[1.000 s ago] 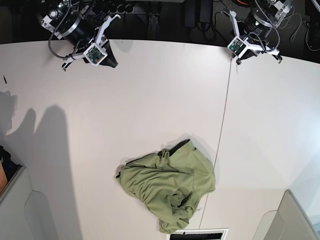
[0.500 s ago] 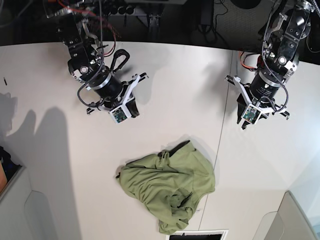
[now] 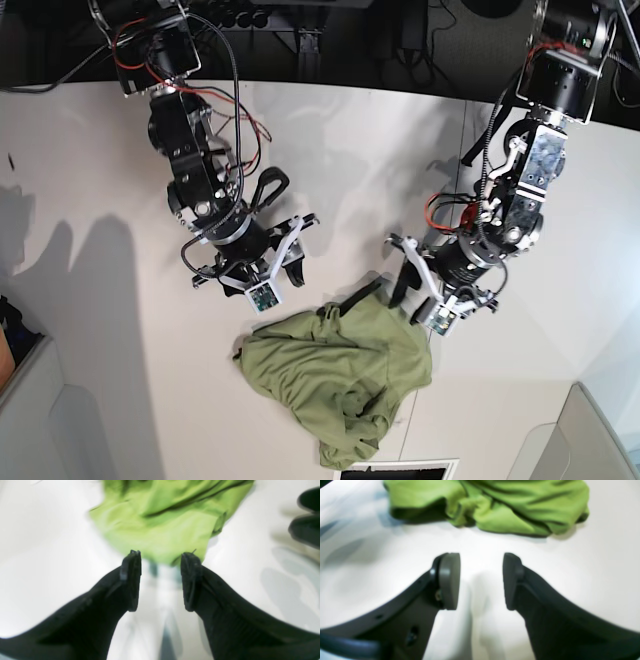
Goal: Layout the t-shirt on the table in an organized manner, then fold the t-shirt properly
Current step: 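Move both grippers down to the green t-shirt heap and grasp its edges, then lift the shirt with both grippers and pull the grippers apart, then lower the shirt onto the table and release with the right gripper, then grasp a shirt edge with the left gripper and drag it away from the right gripper, then regrasp the shirt with both grippers and spread it flat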
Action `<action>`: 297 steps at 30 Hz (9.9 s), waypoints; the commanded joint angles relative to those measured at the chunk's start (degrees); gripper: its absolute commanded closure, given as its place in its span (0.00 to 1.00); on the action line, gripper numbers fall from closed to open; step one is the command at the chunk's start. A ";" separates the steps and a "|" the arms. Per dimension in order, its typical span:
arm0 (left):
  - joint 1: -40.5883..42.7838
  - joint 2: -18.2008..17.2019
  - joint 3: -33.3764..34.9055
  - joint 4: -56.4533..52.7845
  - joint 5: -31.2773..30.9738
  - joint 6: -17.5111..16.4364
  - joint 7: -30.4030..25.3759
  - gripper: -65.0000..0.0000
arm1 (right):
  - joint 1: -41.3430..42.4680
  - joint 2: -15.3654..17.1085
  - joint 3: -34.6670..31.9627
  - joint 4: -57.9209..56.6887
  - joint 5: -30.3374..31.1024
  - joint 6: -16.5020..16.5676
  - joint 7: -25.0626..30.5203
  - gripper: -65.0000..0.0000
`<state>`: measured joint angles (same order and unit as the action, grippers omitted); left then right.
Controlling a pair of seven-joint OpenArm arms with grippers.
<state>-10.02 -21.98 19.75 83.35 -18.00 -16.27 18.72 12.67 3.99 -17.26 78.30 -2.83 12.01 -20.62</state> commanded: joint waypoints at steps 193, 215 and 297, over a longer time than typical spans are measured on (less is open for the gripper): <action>13.99 -17.35 10.23 17.51 18.84 27.36 5.77 0.91 | 0.13 -3.15 29.51 22.69 10.82 4.63 -21.62 1.00; 0.28 -9.99 10.23 17.09 8.28 21.00 5.07 0.60 | -11.30 -2.89 50.34 24.76 27.04 10.71 -20.31 0.38; -4.31 4.81 10.21 -7.65 -1.81 -3.65 14.80 0.78 | 8.72 1.57 31.10 -13.27 16.68 13.94 -11.39 1.00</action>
<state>-13.54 -16.86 30.00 75.31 -20.29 -19.00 31.81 19.86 5.06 13.87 63.92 13.21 25.50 -32.64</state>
